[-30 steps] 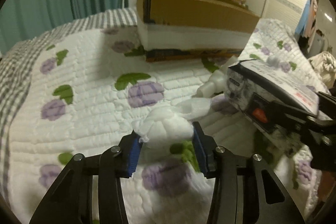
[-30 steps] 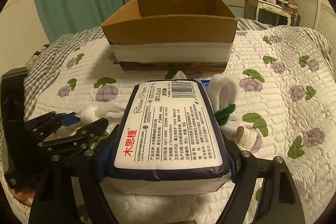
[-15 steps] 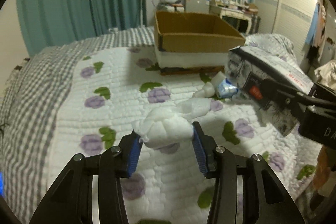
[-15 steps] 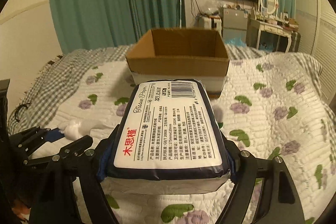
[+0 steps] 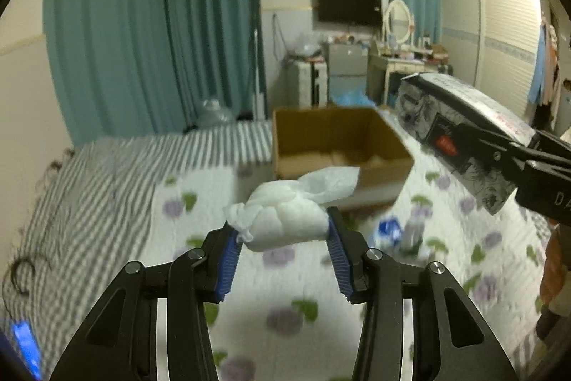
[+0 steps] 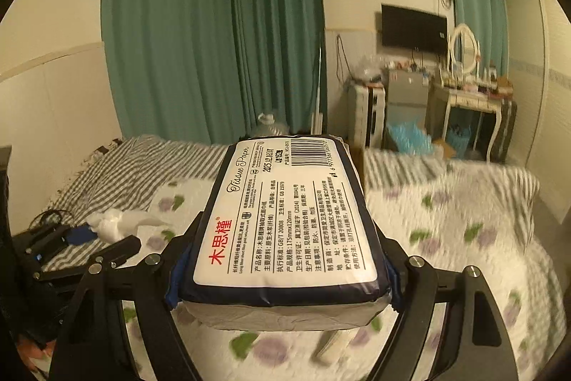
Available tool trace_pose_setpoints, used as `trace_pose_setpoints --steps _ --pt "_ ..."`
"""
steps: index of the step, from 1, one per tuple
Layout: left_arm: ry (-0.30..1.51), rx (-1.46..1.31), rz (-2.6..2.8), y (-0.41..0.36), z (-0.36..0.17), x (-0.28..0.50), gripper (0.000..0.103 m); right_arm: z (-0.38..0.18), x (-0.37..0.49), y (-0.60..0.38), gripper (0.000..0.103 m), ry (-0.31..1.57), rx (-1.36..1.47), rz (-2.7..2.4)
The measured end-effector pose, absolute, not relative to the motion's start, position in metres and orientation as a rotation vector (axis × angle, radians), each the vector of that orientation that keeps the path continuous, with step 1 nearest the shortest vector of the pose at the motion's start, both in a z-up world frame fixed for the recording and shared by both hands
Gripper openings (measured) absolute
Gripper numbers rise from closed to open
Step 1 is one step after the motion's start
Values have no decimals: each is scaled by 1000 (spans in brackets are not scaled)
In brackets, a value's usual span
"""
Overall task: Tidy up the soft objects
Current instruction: 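Carry both items over the box and release them inside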
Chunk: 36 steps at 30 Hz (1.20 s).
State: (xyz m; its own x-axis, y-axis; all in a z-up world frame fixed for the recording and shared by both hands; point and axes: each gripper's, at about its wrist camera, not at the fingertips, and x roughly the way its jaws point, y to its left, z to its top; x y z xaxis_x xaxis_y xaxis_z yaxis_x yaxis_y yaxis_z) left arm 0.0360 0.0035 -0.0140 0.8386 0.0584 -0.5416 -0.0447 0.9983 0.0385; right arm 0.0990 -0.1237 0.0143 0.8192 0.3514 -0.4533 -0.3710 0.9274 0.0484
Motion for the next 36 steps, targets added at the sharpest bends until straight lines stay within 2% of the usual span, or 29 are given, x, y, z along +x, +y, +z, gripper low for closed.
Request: trace_pose_setpoints --steps 9,20,21,25,26,28,33,36 --pt "502 104 20 -12 11 123 45 36 189 -130 81 418 -60 378" --pt "504 154 6 -4 -20 246 47 -11 317 -113 81 512 10 419" --pt "507 160 4 -4 -25 252 50 -18 324 -111 81 521 10 422" --pt "538 173 18 -2 -44 273 76 -39 343 -107 84 552 19 431" --pt "547 159 14 0 -48 276 78 -42 344 -107 85 546 21 432" --pt "557 128 26 5 -51 280 81 -43 346 -109 102 524 17 400" --pt "543 95 51 4 -40 270 81 -23 332 -121 102 471 7 371" --pt "514 90 39 -1 -20 254 85 2 311 -130 102 440 -9 362"
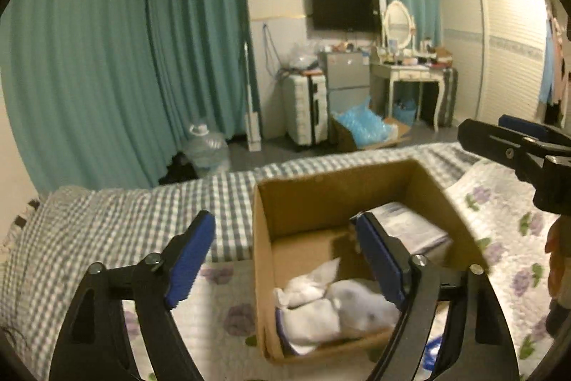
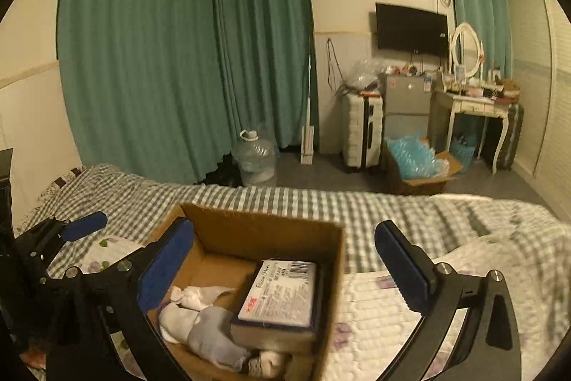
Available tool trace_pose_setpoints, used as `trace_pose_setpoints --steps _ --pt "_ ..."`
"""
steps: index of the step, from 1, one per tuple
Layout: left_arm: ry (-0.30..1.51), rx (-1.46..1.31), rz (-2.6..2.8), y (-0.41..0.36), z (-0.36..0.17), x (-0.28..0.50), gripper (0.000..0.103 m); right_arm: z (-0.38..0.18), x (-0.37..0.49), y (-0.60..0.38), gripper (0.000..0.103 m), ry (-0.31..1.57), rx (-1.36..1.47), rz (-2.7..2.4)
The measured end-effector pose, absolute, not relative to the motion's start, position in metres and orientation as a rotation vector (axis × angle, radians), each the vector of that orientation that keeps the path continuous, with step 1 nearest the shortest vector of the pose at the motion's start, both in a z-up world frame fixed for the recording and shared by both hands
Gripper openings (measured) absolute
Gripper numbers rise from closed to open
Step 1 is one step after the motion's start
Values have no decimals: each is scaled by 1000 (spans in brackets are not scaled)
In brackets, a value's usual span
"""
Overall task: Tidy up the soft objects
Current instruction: 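Carry both items over the box and release them inside, then grasp the white rolled sock with the right gripper while the left grasps the pipe-cleaner figure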
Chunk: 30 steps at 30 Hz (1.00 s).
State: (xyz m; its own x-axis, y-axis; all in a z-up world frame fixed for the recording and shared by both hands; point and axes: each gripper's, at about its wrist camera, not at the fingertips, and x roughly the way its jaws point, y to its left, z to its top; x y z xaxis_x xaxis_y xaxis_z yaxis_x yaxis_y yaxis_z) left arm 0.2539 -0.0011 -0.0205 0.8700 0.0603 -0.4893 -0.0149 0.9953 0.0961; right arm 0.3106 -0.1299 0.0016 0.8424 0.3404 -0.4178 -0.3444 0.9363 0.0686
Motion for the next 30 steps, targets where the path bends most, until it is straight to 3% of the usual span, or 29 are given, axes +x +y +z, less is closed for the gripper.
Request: trace_pose_setpoints --steps 3,9,15,22,30 --pt "485 95 34 -11 6 232 93 35 280 -140 102 408 -40 355" --pt "378 88 38 -18 68 167 93 99 198 -156 102 324 -109 325" --pt "337 80 17 -20 94 97 93 116 132 -164 102 337 -149 344" --pt "407 62 -34 -28 59 53 93 52 96 -179 102 489 -137 345" --pt "549 61 17 -52 -15 63 93 -67 97 -189 102 715 -91 306"
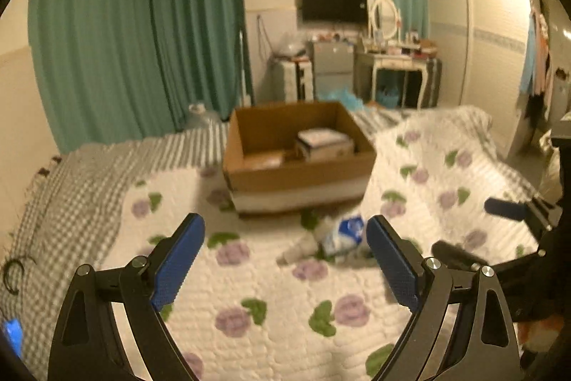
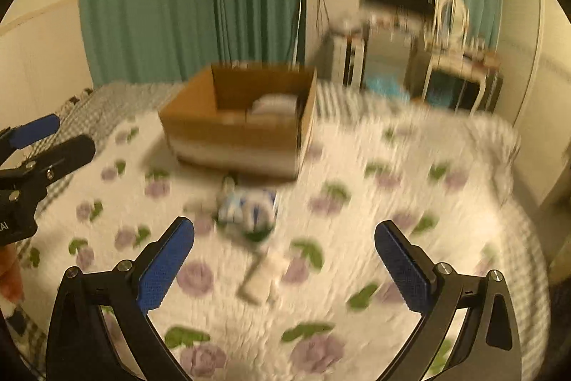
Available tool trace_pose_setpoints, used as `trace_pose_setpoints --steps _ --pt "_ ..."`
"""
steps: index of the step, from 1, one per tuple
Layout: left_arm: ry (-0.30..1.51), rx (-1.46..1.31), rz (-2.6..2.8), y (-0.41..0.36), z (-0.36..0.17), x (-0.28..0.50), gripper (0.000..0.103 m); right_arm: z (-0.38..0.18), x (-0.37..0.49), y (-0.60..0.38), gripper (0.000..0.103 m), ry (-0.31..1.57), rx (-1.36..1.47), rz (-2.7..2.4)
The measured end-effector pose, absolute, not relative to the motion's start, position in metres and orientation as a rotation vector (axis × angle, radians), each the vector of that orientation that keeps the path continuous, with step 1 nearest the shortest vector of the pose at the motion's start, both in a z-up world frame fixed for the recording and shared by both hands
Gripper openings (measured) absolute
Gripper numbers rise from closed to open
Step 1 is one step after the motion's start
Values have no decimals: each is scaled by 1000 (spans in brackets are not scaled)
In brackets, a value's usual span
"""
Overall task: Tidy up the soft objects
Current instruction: 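Grasp the white rolled sock with the right gripper while the left grasps the pipe-cleaner figure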
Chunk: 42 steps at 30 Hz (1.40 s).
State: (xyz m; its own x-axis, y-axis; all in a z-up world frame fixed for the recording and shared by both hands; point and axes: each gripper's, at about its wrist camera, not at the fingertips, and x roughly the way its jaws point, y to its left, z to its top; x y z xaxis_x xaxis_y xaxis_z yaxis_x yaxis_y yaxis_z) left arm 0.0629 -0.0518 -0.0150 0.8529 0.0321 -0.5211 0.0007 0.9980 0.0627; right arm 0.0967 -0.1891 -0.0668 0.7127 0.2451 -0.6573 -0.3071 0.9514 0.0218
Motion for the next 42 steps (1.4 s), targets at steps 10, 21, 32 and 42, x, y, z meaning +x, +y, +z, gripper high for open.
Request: trace_pose_setpoints --steps 10,21,32,42 --pt "691 117 71 -70 -113 77 93 -155 122 -177 88 930 -75 318" --pt "774 13 47 -42 -131 87 93 -167 139 -171 33 998 -32 352" --pt "814 37 -76 -99 -132 114 93 -114 174 -219 33 875 -32 290" --pt "875 63 -122 -149 -161 161 71 -120 190 -237 33 841 -8 283"
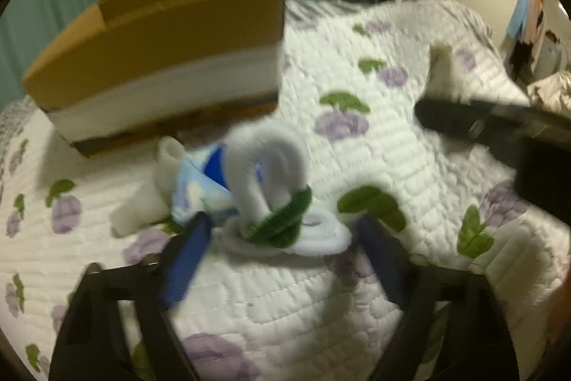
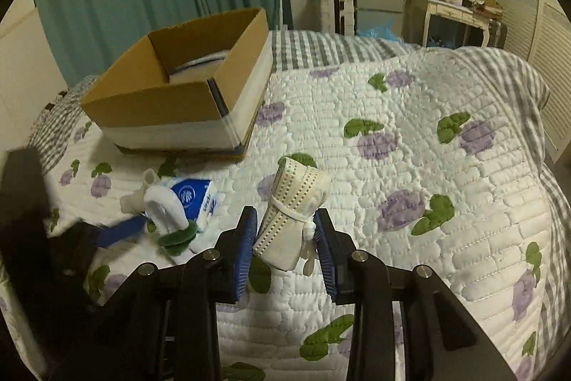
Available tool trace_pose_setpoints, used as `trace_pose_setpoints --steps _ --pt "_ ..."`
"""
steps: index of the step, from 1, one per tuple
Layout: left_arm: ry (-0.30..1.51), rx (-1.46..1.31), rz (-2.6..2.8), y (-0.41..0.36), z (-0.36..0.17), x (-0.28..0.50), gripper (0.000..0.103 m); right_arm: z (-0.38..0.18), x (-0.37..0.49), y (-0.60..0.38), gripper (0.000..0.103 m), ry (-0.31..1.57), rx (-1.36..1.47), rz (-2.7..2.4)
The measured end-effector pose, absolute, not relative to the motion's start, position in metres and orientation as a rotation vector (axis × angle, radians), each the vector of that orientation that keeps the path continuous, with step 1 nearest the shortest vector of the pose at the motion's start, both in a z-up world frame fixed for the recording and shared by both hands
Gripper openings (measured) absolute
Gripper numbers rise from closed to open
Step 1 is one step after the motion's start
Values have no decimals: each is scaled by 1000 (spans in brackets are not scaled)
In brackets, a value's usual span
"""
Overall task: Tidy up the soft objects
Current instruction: 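Grasp the white rolled sock with the right gripper while the left grasps the pipe-cleaner figure, then carry the sock and pipe-cleaner figure to the box and release them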
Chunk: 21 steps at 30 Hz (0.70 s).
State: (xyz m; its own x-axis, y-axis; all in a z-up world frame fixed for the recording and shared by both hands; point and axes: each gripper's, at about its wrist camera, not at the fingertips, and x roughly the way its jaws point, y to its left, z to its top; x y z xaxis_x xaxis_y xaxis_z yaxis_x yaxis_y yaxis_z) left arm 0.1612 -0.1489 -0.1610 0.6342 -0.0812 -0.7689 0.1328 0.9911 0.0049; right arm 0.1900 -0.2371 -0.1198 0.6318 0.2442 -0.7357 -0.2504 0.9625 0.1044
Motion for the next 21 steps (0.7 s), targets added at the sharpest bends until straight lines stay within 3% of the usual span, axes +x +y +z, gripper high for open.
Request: trace_pose_setpoints --steps 2,4,7,21 --pt "907 72 -133 -152 -169 165 68 -117 188 -236 33 828 -9 283" --pt "925 76 -136 -152 -175 167 58 -120 190 -235 33 840 -7 285" --pt "911 40 -162 -145 -171 164 50 -123 191 -237 33 852 5 287" --pt "825 52 -190 -133 -121 123 48 -92 147 -225 33 802 -40 327"
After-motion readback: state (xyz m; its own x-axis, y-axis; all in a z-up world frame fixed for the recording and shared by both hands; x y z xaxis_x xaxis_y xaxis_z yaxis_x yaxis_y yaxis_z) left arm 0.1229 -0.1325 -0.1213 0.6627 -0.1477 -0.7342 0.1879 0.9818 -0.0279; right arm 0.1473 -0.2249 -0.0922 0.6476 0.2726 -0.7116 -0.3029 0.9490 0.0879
